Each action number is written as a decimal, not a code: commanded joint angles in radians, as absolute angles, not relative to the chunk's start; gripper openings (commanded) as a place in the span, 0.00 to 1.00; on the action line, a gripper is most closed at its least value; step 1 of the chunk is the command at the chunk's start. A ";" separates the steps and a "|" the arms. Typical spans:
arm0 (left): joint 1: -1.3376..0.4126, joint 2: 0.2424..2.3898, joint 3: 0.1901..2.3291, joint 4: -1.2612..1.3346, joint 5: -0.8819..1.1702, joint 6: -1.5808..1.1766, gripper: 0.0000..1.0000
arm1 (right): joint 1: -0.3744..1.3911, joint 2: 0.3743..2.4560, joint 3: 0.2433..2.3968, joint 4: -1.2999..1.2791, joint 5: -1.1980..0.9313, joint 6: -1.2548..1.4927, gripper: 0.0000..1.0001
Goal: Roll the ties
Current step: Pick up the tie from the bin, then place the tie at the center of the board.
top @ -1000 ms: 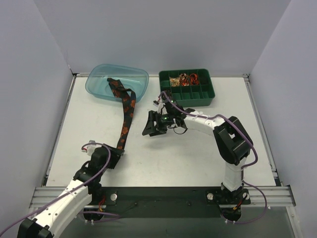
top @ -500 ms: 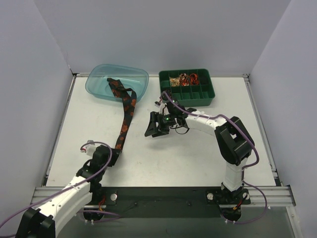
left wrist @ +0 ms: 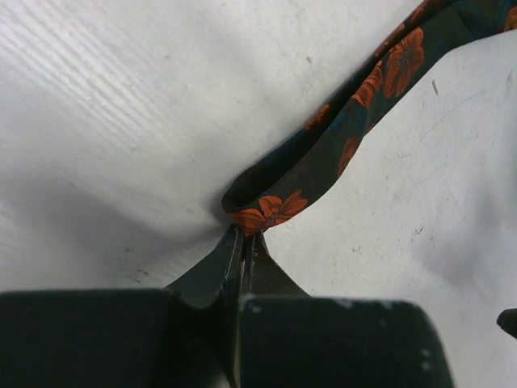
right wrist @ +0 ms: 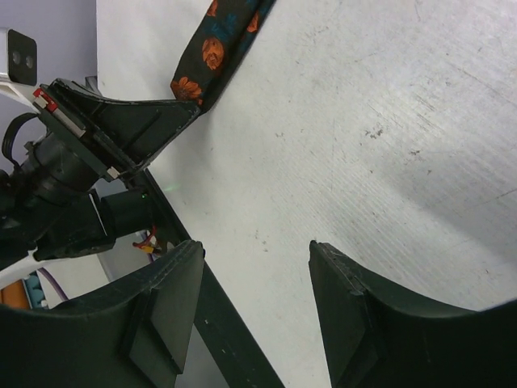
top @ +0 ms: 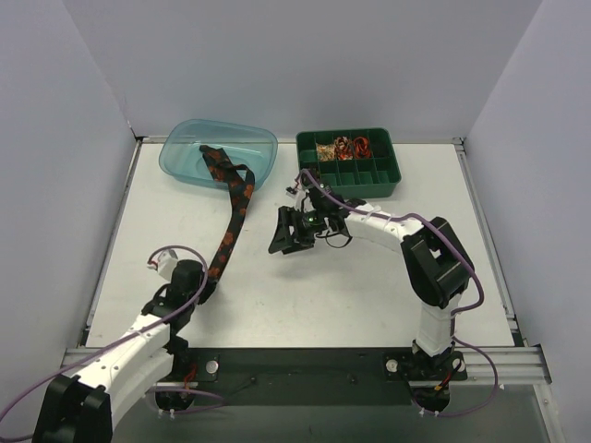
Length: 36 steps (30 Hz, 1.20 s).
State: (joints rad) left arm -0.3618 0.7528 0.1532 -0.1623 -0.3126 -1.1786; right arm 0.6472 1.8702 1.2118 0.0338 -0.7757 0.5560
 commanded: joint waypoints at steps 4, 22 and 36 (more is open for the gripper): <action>-0.345 0.810 0.391 -0.264 -0.232 -0.916 0.00 | 0.657 1.853 1.304 -0.008 -0.802 0.514 0.56; -0.336 1.124 1.294 -0.568 -0.092 -0.542 0.00 | 0.635 1.666 1.284 -0.094 -0.641 0.399 0.81; -0.495 1.468 1.966 -0.633 -0.034 -0.428 0.00 | 0.574 1.434 1.169 -0.149 -0.486 0.342 0.81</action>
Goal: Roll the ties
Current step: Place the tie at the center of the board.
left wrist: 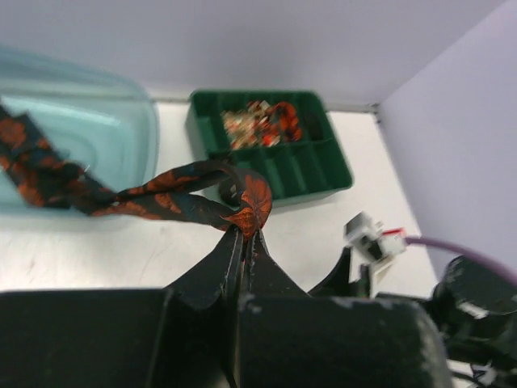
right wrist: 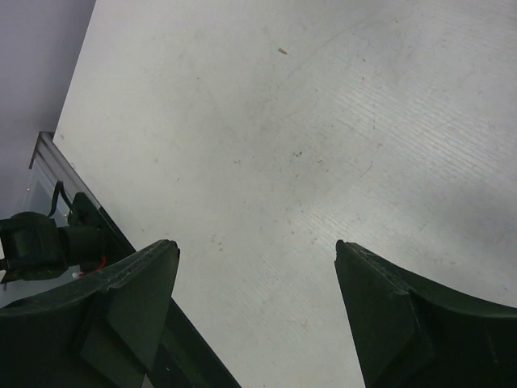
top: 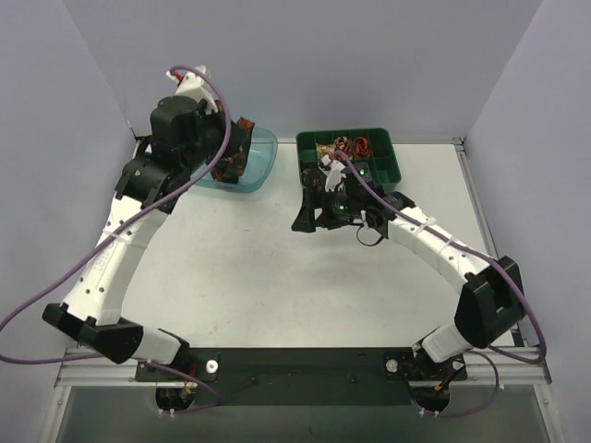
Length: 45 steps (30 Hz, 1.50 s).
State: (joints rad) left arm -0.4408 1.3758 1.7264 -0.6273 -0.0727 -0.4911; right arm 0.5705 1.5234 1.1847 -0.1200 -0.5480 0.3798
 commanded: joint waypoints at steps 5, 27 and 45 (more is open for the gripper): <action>-0.575 1.643 2.402 -0.736 -0.023 -0.381 0.00 | 0.572 1.375 1.141 -0.150 -0.466 0.339 0.80; -0.704 1.443 2.252 -0.554 0.246 -0.471 0.00 | 0.627 1.262 1.042 0.092 -0.477 0.333 0.79; -0.706 0.646 1.298 -0.667 0.043 -0.698 0.00 | 0.586 1.512 1.204 0.123 -0.535 0.469 0.79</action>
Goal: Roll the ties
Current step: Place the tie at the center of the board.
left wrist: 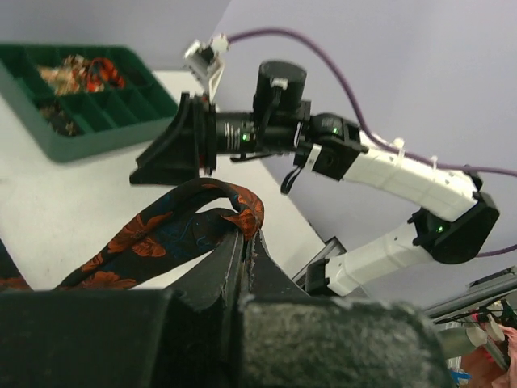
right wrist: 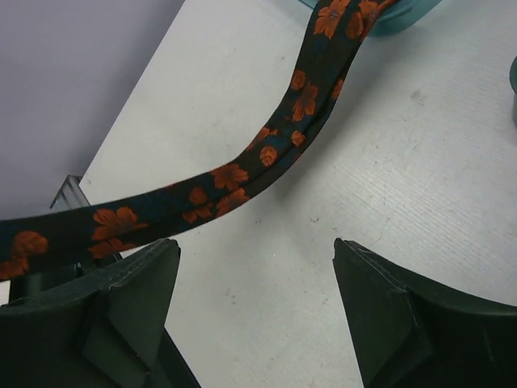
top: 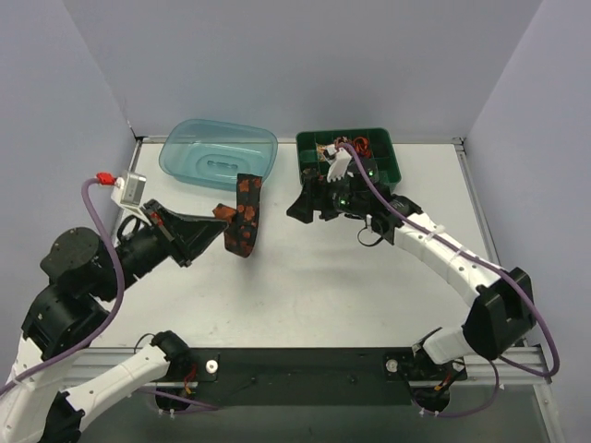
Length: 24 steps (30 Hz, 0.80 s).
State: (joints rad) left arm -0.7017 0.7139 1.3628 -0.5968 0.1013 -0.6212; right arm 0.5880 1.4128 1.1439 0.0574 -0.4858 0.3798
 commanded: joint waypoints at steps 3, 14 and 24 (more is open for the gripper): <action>-0.704 0.575 1.293 -0.788 -0.021 -0.715 0.00 | 0.595 1.623 1.238 0.166 -0.581 0.546 0.83; -0.669 0.480 1.244 -0.936 -0.057 -0.749 0.00 | 0.687 1.982 1.413 0.322 -0.523 0.620 0.92; -0.640 0.453 1.244 -0.925 -0.048 -0.735 0.00 | 0.721 2.140 1.529 0.371 -0.306 0.609 0.91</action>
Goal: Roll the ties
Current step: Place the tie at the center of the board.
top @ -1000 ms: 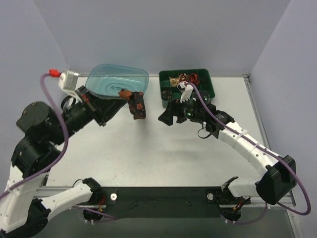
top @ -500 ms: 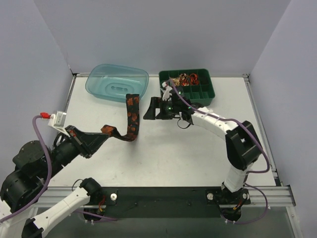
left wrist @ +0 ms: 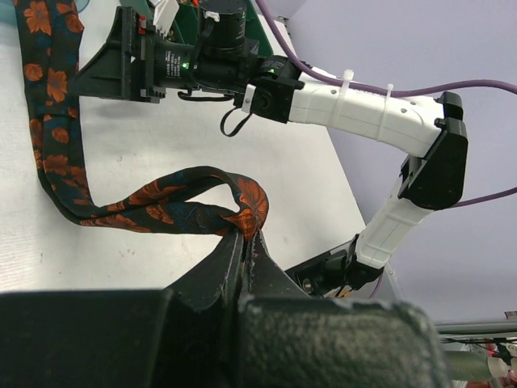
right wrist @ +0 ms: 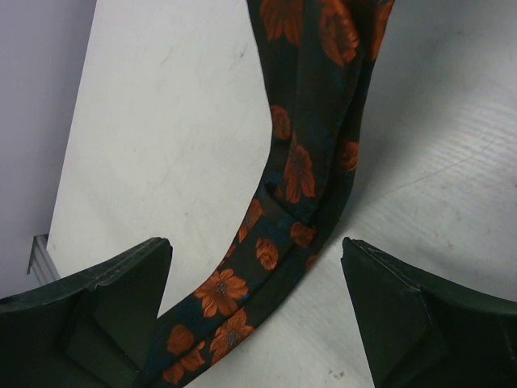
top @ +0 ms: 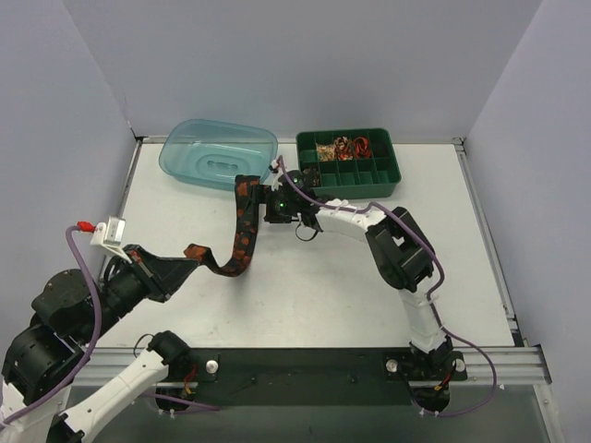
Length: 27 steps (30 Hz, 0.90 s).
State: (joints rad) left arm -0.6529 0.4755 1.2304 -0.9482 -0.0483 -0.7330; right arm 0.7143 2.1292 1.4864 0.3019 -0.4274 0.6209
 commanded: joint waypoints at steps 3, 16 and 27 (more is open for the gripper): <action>-0.629 0.445 1.250 -0.925 -0.054 -0.730 0.00 | 0.718 2.169 1.522 0.417 -0.270 0.601 0.90; -0.592 0.402 1.275 -0.954 -0.075 -0.719 0.00 | 0.695 2.379 1.675 0.666 -0.341 0.730 0.78; -0.589 0.393 1.295 -0.966 -0.098 -0.696 0.00 | 0.652 2.300 1.586 0.776 -0.353 0.804 0.17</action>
